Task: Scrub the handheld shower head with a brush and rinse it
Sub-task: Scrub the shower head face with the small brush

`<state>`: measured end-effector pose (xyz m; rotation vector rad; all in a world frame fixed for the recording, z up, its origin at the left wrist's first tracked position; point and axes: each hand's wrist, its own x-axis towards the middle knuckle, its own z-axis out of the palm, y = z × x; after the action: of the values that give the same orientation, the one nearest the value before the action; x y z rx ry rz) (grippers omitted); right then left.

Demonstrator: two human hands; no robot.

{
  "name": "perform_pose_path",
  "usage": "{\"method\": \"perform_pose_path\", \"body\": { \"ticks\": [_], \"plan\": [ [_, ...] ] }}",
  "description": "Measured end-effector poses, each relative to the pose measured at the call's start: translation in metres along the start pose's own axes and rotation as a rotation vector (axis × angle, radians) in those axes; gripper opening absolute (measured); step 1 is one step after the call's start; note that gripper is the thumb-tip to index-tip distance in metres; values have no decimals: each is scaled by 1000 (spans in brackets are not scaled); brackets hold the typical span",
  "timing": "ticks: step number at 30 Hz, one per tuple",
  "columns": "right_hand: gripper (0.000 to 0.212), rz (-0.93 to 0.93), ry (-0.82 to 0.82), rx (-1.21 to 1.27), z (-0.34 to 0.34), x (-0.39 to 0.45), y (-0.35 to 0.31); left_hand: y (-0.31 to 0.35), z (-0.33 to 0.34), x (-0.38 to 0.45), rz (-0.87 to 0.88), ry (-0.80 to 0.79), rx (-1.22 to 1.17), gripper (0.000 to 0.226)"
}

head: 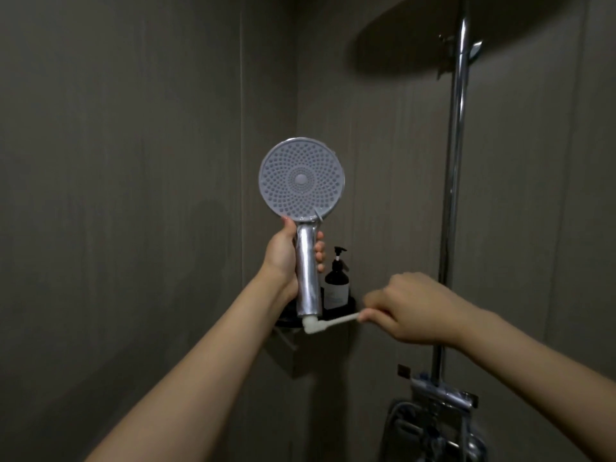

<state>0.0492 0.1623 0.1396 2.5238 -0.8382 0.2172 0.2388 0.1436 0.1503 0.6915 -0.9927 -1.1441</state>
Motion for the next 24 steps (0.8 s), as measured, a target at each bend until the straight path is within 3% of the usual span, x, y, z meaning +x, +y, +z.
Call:
{"method": "perform_pose_path", "body": {
  "ticks": [3,7,12,19,24],
  "plan": [
    [40,-25,133,-42,5,1,-9,-1,4,1,12,18,4,63],
    [39,112,148,-158,7,-8,10,5,5,2,32,58,12,63],
    [39,36,408,-231,23,-10,4,3,6,3,7,105,11,64],
    [46,117,432,-275,30,-13,16,6,9,3,-9,128,-17,62],
    [41,-24,469,-243,32,-9,1,0,11,2,-35,130,-1,63]
  ]
}}
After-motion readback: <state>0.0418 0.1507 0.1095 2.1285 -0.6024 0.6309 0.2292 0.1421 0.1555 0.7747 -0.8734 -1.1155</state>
